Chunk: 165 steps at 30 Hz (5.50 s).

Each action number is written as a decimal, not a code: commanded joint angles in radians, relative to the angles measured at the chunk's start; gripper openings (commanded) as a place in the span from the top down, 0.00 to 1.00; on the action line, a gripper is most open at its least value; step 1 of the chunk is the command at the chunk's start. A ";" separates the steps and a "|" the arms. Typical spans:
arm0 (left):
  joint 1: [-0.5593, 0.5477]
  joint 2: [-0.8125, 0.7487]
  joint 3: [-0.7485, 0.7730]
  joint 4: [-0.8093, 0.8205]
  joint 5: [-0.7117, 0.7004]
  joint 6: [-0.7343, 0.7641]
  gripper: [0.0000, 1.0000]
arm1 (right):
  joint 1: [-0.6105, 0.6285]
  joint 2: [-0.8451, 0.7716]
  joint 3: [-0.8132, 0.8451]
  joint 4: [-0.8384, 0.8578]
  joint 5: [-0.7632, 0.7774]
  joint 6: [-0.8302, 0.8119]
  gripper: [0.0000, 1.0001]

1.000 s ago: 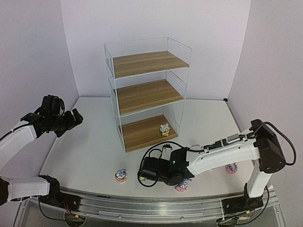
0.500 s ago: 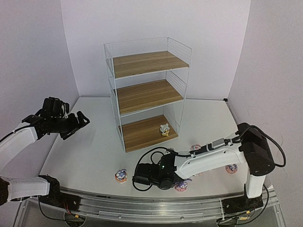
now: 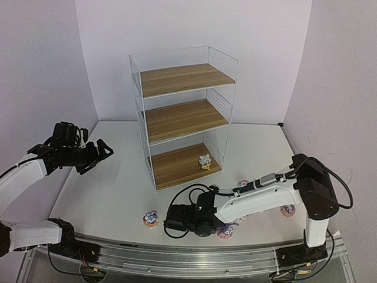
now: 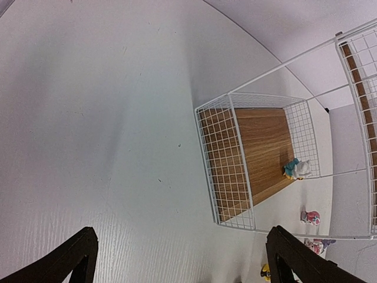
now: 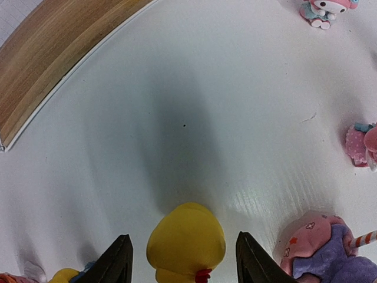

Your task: Place and organize the plastic toys onto the shelf

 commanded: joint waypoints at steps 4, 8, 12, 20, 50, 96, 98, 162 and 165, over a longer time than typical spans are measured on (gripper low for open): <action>0.001 -0.016 -0.001 0.037 0.016 0.016 0.01 | 0.005 0.023 0.040 -0.029 0.024 0.094 0.48; 0.002 -0.019 -0.003 0.034 0.021 0.018 0.01 | 0.005 0.023 0.034 -0.030 0.029 0.105 0.50; 0.001 -0.025 -0.003 0.030 0.022 0.019 0.01 | 0.005 0.026 0.031 -0.030 0.040 0.104 0.53; 0.002 -0.027 -0.004 0.030 0.029 0.021 0.01 | 0.004 0.020 0.014 -0.033 0.051 0.105 0.58; 0.002 -0.089 -0.005 0.037 -0.029 0.060 0.02 | -0.351 -0.167 -0.060 0.582 -0.331 -1.311 0.91; 0.001 -0.133 -0.022 0.032 -0.110 0.045 0.01 | -0.520 0.095 0.133 0.710 -0.481 -1.439 0.86; 0.001 -0.133 -0.021 0.031 -0.110 0.045 0.01 | -0.523 0.095 0.130 0.709 -0.488 -1.440 0.86; 0.001 -0.133 -0.029 0.039 -0.104 0.045 0.00 | -0.538 0.065 0.124 0.584 -0.568 -1.451 0.69; 0.002 -0.129 -0.029 0.039 -0.102 0.045 0.01 | -0.537 0.065 0.129 0.583 -0.565 -1.444 0.60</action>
